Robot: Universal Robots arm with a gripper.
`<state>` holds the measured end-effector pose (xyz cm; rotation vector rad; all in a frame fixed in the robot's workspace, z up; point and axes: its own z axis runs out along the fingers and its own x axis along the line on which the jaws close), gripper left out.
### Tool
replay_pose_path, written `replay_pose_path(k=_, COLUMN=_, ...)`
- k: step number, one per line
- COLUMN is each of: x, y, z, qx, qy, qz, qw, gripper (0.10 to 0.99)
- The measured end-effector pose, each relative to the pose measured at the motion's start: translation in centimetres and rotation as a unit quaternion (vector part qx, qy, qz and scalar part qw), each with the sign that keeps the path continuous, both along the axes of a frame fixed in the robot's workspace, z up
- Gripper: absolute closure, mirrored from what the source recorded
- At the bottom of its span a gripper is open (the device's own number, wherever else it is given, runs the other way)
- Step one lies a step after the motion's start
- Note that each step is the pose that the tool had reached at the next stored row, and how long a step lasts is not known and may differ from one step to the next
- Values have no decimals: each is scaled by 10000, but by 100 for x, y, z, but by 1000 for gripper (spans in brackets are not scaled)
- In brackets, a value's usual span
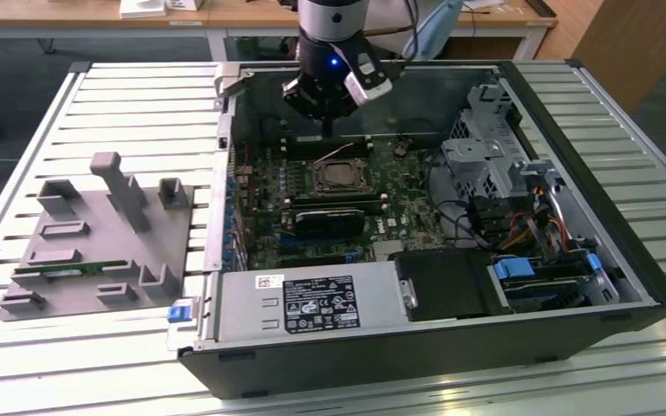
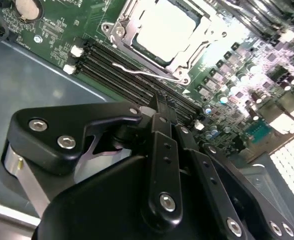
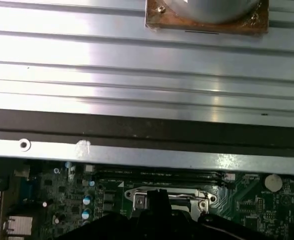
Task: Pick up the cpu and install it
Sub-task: 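Install the first cpu locking lever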
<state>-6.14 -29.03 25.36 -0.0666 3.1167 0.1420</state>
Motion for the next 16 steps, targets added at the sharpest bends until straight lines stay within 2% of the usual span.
replay_pose_path(k=5, x=23, y=-1, z=-51, qx=-32, qy=2, qz=-26, qw=10000, gripper=980)
replay_pose_path(k=10, x=81, y=-1, z=-122, qx=-32, qy=1, qz=-51, qw=10000, gripper=980)
replay_pose_path(k=16, x=112, y=0, z=-160, qx=-32, qy=2, qz=-52, qw=10000, gripper=980)
